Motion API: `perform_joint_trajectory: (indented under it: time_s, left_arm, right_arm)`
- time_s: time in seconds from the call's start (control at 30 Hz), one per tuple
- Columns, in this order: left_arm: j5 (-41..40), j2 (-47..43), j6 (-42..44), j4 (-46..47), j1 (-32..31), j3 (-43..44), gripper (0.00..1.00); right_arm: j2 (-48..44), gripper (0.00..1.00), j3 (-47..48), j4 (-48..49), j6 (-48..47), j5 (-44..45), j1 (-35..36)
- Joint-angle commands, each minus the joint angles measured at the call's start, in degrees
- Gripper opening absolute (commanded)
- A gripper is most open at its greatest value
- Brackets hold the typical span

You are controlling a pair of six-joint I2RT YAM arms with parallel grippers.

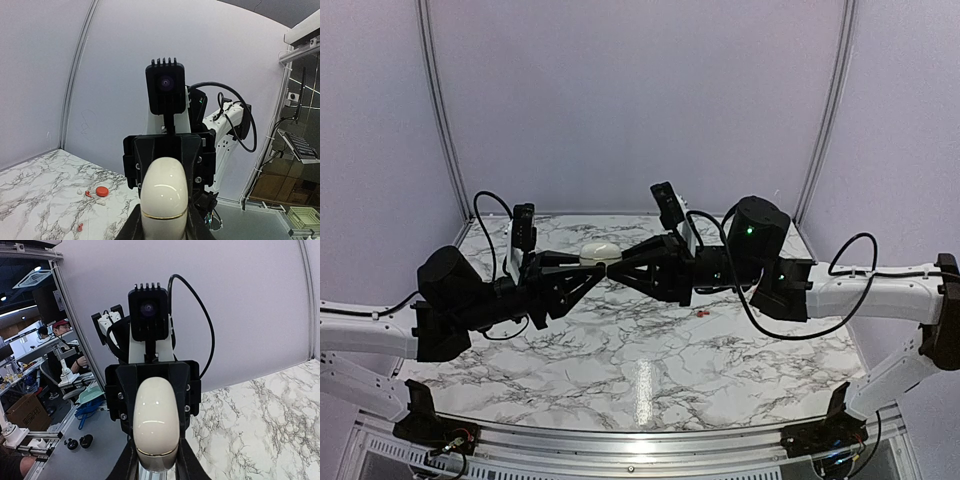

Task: Insert the wireless bluetooth earbuds into the charging case
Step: Pass from the right arm to the left, then open the charging case.

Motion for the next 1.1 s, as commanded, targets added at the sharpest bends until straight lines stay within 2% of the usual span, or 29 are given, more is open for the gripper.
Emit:
perform_joint_trajectory:
  time_s: [0.0, 0.07, 0.17, 0.27, 0.37, 0.5, 0.7, 1.07]
  left_arm:
    - [-0.3, -1.5, 1.2, 0.8, 0.0, 1.0, 0.17]
    - [-0.2, -2.0, 1.8, 0.6, 0.0, 0.6, 0.15]
    - [0.8, -2.7, 2.9, -0.4, 0.0, 0.1, 0.13]
    - [2.4, -3.1, 4.3, -2.7, 0.0, 0.1, 0.09]
    - [3.6, -3.6, 5.3, -4.3, 0.0, 0.0, 0.06]
    - [5.0, -3.7, 6.0, -6.1, 0.0, 0.0, 0.04]
    - [5.2, -3.6, 6.3, -7.4, -0.1, 0.3, 0.04]
    - [5.9, -3.3, 7.2, -8.8, 0.0, 0.4, 0.01]
  right_arm:
    - [-1.3, 0.11, 0.3, 0.7, -0.1, 0.4, 0.5]
    - [-1.6, 0.14, 0.4, 0.0, -0.6, 0.5, 0.4]
    - [-2.1, 0.41, 0.8, -2.1, -1.1, 0.9, 0.0]
    - [-3.1, 0.61, 0.9, -4.0, -1.9, 1.8, -0.5]
    - [-3.6, 0.68, 1.6, -5.9, -2.7, 2.2, -0.9]
    - [-2.9, 0.73, 3.8, -9.2, -4.1, 1.7, -0.9]
    - [-0.8, 0.76, 6.7, -12.0, -4.4, 1.8, -0.8]
    - [1.0, 0.74, 9.1, -15.7, -3.4, 5.3, -2.2]
